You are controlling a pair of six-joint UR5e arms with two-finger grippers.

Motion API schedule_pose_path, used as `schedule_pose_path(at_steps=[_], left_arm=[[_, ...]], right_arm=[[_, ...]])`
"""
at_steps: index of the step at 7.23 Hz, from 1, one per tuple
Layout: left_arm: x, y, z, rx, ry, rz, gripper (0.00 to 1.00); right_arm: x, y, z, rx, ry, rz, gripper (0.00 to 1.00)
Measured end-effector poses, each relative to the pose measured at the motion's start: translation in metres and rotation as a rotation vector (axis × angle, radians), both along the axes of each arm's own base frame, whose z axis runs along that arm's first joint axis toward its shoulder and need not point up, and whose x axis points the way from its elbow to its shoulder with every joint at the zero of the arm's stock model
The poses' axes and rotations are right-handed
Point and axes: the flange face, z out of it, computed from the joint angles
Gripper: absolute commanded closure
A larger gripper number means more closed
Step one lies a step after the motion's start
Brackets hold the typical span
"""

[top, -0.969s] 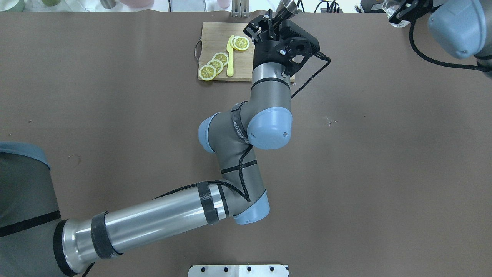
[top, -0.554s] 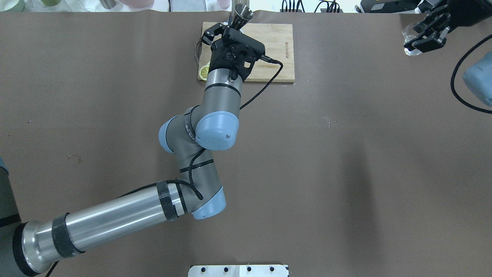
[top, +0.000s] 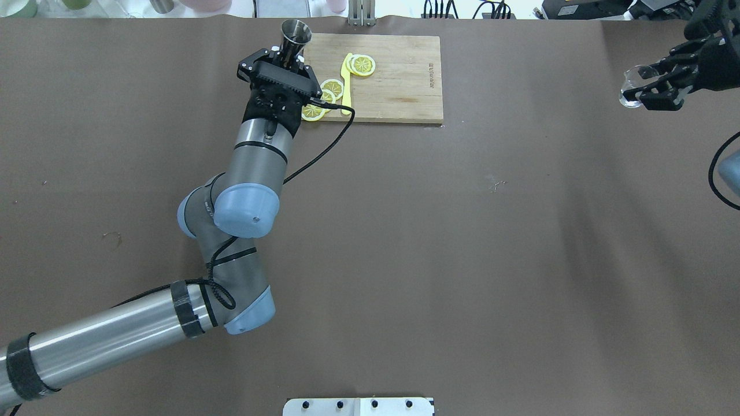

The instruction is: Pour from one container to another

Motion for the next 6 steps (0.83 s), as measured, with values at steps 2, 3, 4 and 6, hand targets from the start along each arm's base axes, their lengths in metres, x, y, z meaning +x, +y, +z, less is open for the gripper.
schedule_pose_path(at_steps=[2,3,4,6], left_arm=[[-0.036,0.022,0.047,-0.009,0.074,0.014,1.00],[-0.055,0.034,0.075,-0.007,0.097,0.020,1.00],[-0.076,0.045,0.104,-0.004,0.109,0.023,1.00],[-0.120,0.069,0.161,0.002,0.124,0.024,1.00]], right_arm=[[0.004,0.008,0.053,0.023,-0.089,0.060,1.00],[0.004,0.010,0.072,0.020,-0.108,0.074,1.00],[0.003,0.012,0.088,0.009,-0.115,0.080,1.00],[-0.005,0.018,0.119,-0.019,-0.132,0.077,1.00]])
